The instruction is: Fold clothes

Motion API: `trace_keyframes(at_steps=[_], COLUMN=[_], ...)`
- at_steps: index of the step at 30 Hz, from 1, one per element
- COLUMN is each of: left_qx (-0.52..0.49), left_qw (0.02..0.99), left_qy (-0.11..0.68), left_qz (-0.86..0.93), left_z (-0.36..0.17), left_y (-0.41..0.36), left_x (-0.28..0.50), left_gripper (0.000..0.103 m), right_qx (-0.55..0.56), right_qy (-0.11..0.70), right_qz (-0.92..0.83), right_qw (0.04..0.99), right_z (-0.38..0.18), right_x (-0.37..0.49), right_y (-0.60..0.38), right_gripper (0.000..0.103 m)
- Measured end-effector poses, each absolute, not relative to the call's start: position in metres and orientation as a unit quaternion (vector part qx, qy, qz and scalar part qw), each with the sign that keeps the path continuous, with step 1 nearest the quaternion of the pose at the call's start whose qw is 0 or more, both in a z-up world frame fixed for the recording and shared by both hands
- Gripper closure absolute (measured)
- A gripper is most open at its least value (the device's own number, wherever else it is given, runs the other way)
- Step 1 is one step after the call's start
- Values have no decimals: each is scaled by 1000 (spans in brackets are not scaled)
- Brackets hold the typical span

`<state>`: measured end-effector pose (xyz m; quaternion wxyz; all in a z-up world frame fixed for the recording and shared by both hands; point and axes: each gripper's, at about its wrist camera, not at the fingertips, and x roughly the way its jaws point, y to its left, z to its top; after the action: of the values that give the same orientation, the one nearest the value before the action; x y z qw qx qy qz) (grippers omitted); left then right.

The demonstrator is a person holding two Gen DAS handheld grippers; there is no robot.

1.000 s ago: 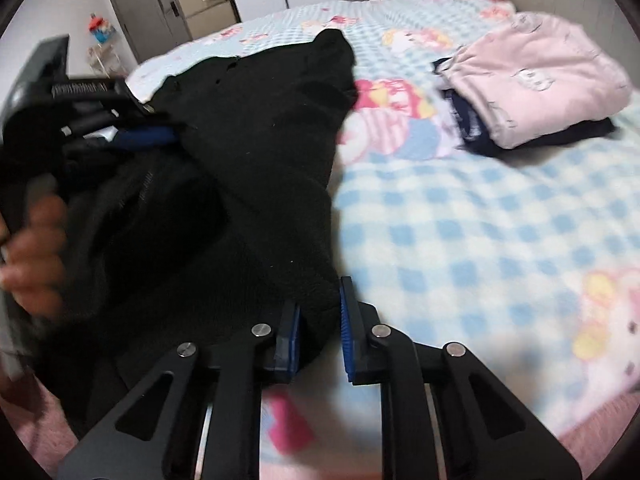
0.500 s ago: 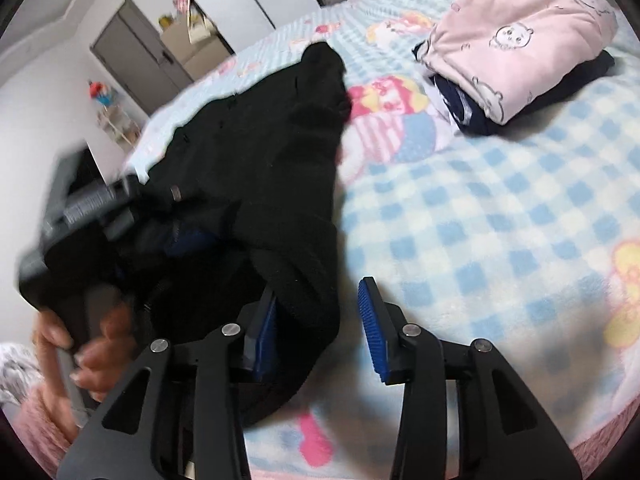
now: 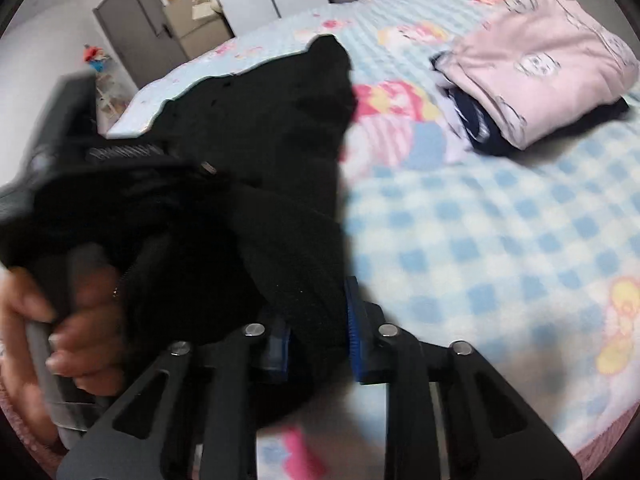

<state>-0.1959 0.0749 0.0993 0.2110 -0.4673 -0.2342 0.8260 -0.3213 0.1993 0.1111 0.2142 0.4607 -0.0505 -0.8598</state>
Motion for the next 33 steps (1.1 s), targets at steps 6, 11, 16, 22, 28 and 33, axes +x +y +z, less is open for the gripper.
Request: trace_keyframes(at_steps=[6,11,16,22,28,33], left_qx=[-434,-472,-514,-468,-423,-441], left_qw=[208,175,162,197,195,203], left_qy=[-272,-244,-255,-346,-289,-223], left_qz=[833,829,803,789,836,845], left_z=[128,104,64,93,130,129], left_y=[61,48,27,-11,-25,-8], left_x=[-160,-156,-152,-140,-122,-112], left_gripper=[90,92,90,60,56,58], right_qx=[411,417,476,459,375,402], right_qy=[-46,-30,-13,-57,-110,-135], right_qz=[-884,-885,-859,-851,-873,-869], right_qw=[218,207,190,250,291,255], right_z=[134,135,117,133,161,151], right_x=[-295,-293,-279,-272,-277,-309], right_y=[208,209,212,232,245,248], right_gripper=[88,88,88,79,71,71])
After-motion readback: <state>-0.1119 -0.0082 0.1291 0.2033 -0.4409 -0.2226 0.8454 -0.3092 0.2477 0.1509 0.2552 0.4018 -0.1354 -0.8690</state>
